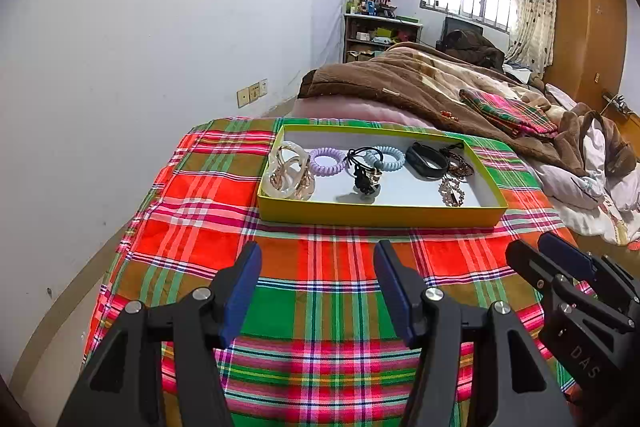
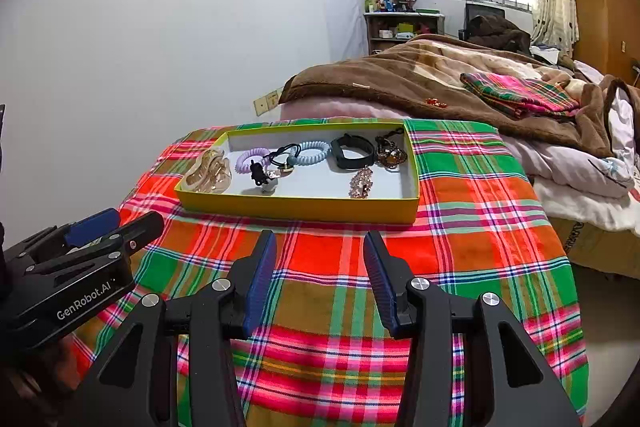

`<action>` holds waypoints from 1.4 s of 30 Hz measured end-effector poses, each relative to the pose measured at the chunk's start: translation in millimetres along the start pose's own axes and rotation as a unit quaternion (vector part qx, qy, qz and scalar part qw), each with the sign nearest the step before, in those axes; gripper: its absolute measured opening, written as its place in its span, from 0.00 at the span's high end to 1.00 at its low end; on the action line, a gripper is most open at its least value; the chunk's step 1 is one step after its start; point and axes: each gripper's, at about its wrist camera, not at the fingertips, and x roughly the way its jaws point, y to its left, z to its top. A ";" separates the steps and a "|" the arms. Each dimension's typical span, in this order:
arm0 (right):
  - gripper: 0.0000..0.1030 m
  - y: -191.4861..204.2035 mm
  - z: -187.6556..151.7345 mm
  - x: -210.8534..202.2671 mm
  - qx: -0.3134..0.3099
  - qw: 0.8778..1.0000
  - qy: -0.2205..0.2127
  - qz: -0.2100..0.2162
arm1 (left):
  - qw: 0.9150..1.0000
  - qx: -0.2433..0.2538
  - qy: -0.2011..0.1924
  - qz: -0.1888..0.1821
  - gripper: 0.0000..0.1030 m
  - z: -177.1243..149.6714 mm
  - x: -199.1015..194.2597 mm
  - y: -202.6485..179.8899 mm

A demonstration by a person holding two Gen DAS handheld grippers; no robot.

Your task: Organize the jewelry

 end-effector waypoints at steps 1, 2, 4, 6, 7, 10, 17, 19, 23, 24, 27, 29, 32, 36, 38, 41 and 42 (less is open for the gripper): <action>0.55 0.4 -0.2 -1.1 -0.001 1.000 -0.001 0.000 | 1.000 0.000 -0.001 0.000 0.42 0.4 0.1 0.0; 0.55 0.8 -0.2 -2.2 -0.002 1.000 -0.002 0.000 | 1.000 0.001 0.000 -0.002 0.42 0.1 0.0 -0.6; 0.55 1.7 -0.5 -3.9 -0.004 1.000 -0.004 -0.002 | 1.000 0.001 0.000 -0.003 0.42 -0.5 -0.6 -1.5; 0.55 2.0 -1.1 -5.0 -0.003 1.000 -0.006 -0.001 | 1.000 0.003 0.000 -0.004 0.42 -1.9 -1.5 -2.5; 0.55 2.1 -1.1 -5.3 -0.003 1.000 -0.006 -0.002 | 1.000 0.003 0.000 -0.003 0.42 -2.6 -2.1 -2.4; 0.55 3.4 -1.4 -6.1 -0.002 1.000 -0.007 -0.001 | 1.000 0.004 -0.001 -0.001 0.42 -3.4 -4.3 -2.1; 0.55 6.8 -2.5 -9.5 -0.007 1.000 -0.009 -0.001 | 1.000 -0.001 -0.004 -0.003 0.42 -5.0 -8.3 0.0; 0.55 7.1 -2.9 -10.2 -0.007 1.000 -0.009 0.000 | 1.000 -0.002 -0.003 -0.003 0.42 -5.1 -9.4 -0.1; 0.55 7.4 -3.2 -12.5 -0.008 1.000 -0.011 0.000 | 1.000 0.000 -0.003 -0.003 0.42 -5.8 -10.8 -0.2; 0.55 7.5 -3.3 -13.2 -0.008 1.000 -0.012 0.000 | 1.000 0.000 -0.002 -0.003 0.42 -5.9 -10.7 -0.4; 0.55 7.1 -3.2 -13.7 -0.008 1.000 -0.012 -0.001 | 1.000 0.001 -0.002 -0.004 0.42 -6.3 -10.3 -1.2; 0.55 6.6 -2.9 -14.0 -0.007 1.000 -0.011 -0.001 | 1.000 0.002 -0.003 -0.004 0.42 -6.4 -10.6 -1.9; 0.55 5.8 -3.4 -13.7 -0.006 1.000 -0.011 -0.001 | 1.000 0.002 -0.003 -0.004 0.42 -5.8 -9.4 -2.0; 0.55 5.6 -3.4 -13.1 -0.006 1.000 -0.010 0.000 | 1.000 0.001 -0.003 -0.002 0.42 -5.9 -8.6 -3.7; 0.55 5.3 -3.3 -13.3 -0.005 1.000 -0.011 0.000 | 1.000 0.002 -0.004 -0.001 0.42 -5.9 -8.4 -4.5; 0.55 4.4 -3.3 -12.8 -0.004 1.000 -0.012 0.000 | 1.000 0.003 -0.002 -0.002 0.42 -6.7 -8.8 -4.9; 0.55 4.2 -3.4 -12.9 -0.004 1.000 -0.012 0.000 | 1.000 0.003 -0.001 -0.001 0.42 -6.8 -8.9 -4.8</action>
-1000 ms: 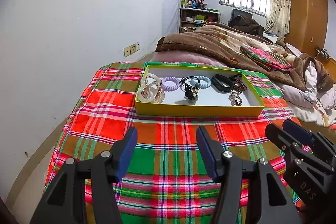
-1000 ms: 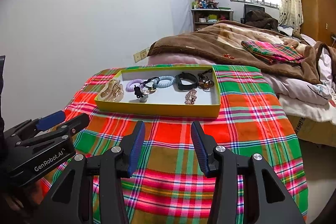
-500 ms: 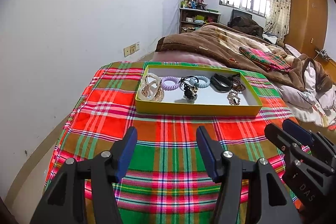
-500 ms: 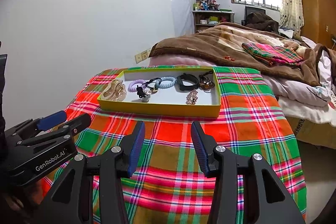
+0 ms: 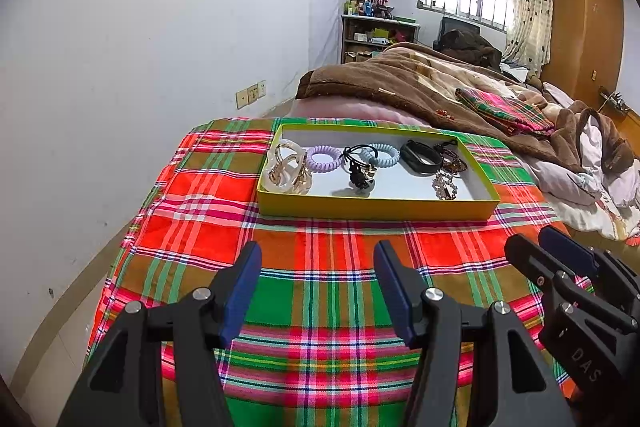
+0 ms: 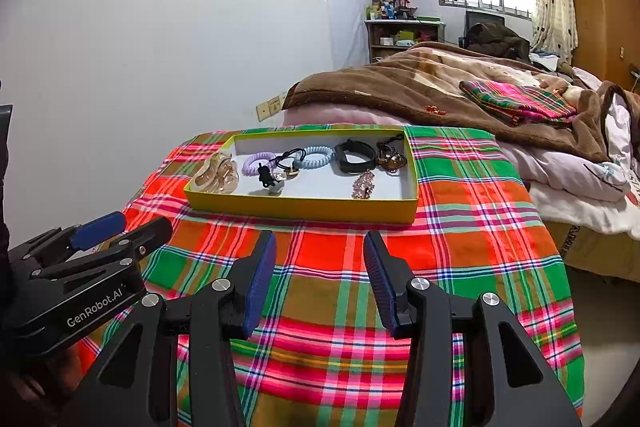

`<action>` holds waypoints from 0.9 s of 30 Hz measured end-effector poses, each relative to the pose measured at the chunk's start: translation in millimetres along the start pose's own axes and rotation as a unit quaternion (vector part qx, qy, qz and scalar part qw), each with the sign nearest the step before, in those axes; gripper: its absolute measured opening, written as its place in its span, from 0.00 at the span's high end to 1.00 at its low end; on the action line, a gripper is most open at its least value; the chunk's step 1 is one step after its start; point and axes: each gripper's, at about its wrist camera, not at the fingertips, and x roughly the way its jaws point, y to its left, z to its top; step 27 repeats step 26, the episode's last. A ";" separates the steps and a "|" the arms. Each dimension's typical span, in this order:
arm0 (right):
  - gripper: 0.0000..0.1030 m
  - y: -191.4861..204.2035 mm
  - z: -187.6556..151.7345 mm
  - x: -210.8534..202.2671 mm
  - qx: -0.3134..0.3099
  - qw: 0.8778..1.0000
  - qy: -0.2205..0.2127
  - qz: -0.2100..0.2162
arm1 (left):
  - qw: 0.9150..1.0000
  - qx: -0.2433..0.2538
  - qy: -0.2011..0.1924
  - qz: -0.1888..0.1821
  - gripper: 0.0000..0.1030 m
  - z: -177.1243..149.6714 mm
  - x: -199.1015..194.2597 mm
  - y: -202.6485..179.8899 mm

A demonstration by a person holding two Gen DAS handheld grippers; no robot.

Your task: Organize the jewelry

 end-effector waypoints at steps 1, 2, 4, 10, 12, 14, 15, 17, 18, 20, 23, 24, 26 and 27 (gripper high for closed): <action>0.55 0.0 0.1 0.1 0.000 1.000 0.000 0.000 | 1.000 0.000 0.000 0.001 0.42 -0.2 -0.4 0.5; 0.55 0.0 0.2 0.1 0.000 1.000 0.000 0.000 | 1.000 0.000 0.000 0.001 0.42 -0.1 -0.5 0.6; 0.55 0.0 0.2 0.1 -0.001 1.000 0.000 0.000 | 1.000 -0.001 -0.001 0.002 0.42 -0.2 -0.7 0.6; 0.55 -0.3 0.7 0.8 -0.001 1.000 -0.001 0.000 | 1.000 0.000 -0.001 0.001 0.42 -0.3 -1.3 0.3; 0.55 -0.2 0.0 0.4 -0.001 1.000 0.000 -0.001 | 1.000 0.000 0.000 0.001 0.42 -0.2 -1.0 0.2; 0.55 -0.7 -0.2 0.4 -0.001 1.000 0.001 0.000 | 1.000 0.000 -0.001 0.001 0.42 -0.6 -2.2 0.0; 0.55 -0.6 -0.3 0.3 -0.001 1.000 0.001 0.000 | 1.000 -0.001 0.000 0.002 0.42 -0.2 -1.7 0.3; 0.55 -1.0 -0.5 -0.1 -0.001 1.000 0.000 -0.001 | 1.000 -0.003 0.000 0.002 0.42 0.3 -2.1 0.9; 0.55 -1.0 -0.7 -0.5 -0.001 1.000 -0.001 -0.002 | 1.000 -0.004 0.001 0.003 0.42 0.5 -1.9 1.6; 0.55 -0.8 -0.9 -0.3 -0.001 1.000 -0.001 -0.003 | 1.000 -0.009 0.005 0.003 0.42 0.4 -0.9 3.0; 0.55 -0.5 -1.3 -0.1 0.000 1.000 0.000 -0.003 | 1.000 -0.011 0.009 0.003 0.42 -0.3 0.5 4.4; 0.55 -0.2 -1.2 -0.2 -0.001 1.000 -0.001 -0.003 | 1.000 -0.011 0.009 0.005 0.42 -0.3 0.5 4.6; 0.55 -0.3 -1.2 -0.1 -0.001 1.000 -0.001 -0.003 | 1.000 -0.011 0.009 0.005 0.42 -0.2 0.3 4.4; 0.55 -0.3 -1.2 -0.1 -0.001 1.000 -0.001 -0.003 | 1.000 -0.011 0.009 0.005 0.42 -0.2 0.3 4.4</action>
